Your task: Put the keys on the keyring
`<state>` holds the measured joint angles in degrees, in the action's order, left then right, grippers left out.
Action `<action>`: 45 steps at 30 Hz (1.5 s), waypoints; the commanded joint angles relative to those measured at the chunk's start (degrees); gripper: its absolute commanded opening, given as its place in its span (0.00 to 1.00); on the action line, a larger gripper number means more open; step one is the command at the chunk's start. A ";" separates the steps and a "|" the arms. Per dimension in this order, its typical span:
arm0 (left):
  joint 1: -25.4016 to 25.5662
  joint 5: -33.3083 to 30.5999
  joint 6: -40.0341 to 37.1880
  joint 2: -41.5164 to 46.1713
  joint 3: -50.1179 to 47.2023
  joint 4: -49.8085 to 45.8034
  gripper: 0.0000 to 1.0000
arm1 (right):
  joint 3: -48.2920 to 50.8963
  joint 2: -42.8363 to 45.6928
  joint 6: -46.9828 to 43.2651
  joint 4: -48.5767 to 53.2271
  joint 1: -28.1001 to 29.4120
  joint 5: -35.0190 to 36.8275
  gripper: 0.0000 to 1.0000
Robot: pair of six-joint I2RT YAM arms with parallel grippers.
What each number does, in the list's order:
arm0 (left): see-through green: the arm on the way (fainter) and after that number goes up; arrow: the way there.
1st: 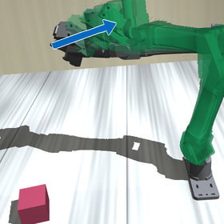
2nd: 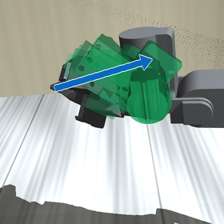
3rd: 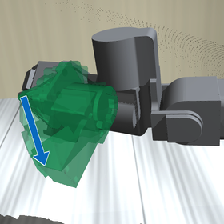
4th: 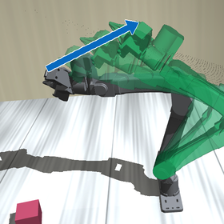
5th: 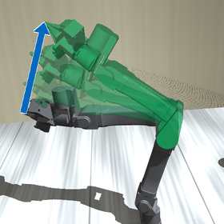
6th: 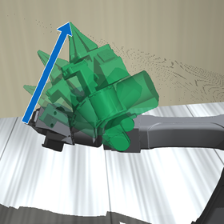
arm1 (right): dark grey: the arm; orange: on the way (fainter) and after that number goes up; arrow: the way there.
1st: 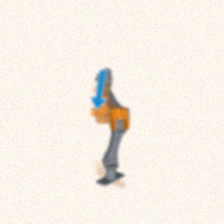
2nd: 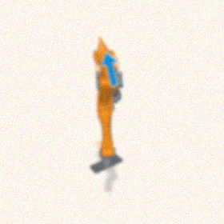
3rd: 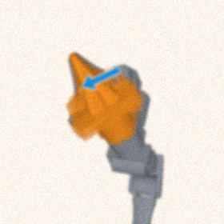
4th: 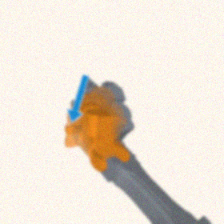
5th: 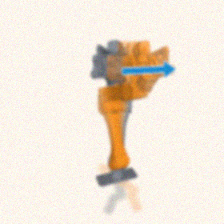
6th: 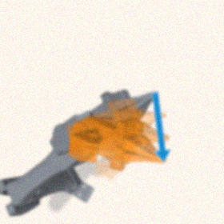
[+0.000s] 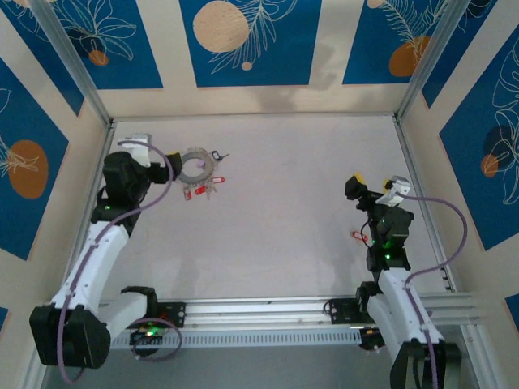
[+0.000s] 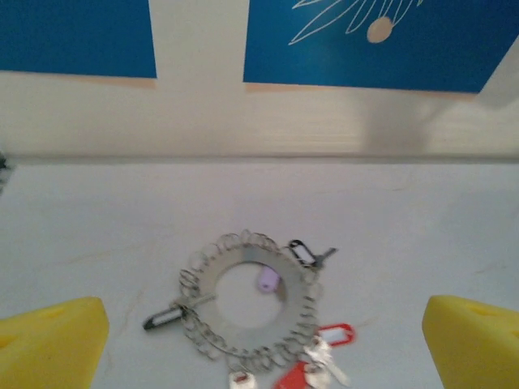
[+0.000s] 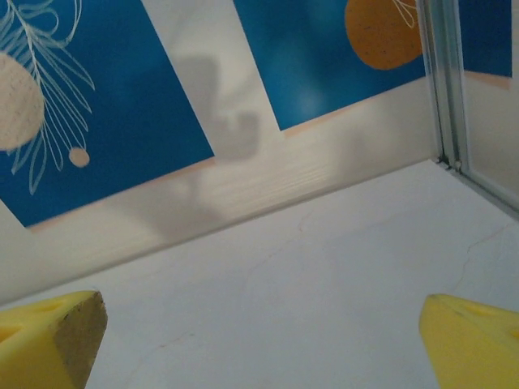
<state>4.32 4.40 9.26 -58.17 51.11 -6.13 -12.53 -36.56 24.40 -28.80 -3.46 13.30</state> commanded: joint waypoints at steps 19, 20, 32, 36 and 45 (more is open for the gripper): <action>1.31 4.16 8.52 -5.34 1.24 -18.01 0.99 | -6.95 -12.54 -5.85 13.98 29.29 1.43 0.99; 1.31 3.47 9.54 -5.53 1.35 -18.33 0.99 | -7.25 -14.21 -7.07 13.24 32.06 3.42 0.99; 1.48 3.83 14.78 -15.25 2.77 -9.80 0.99 | -10.02 -20.02 -12.03 12.03 42.49 3.55 0.99; 1.48 5.62 12.72 -24.73 10.26 -9.32 0.99 | -10.02 -18.61 -10.64 15.02 37.98 -1.76 0.99; 2.94 11.23 12.63 -44.81 22.80 -6.33 0.99 | -7.68 -12.93 -7.51 18.19 32.04 -3.99 0.99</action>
<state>5.85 12.73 23.42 -99.48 71.29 -13.52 -20.84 -50.50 15.75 -12.49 29.28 11.29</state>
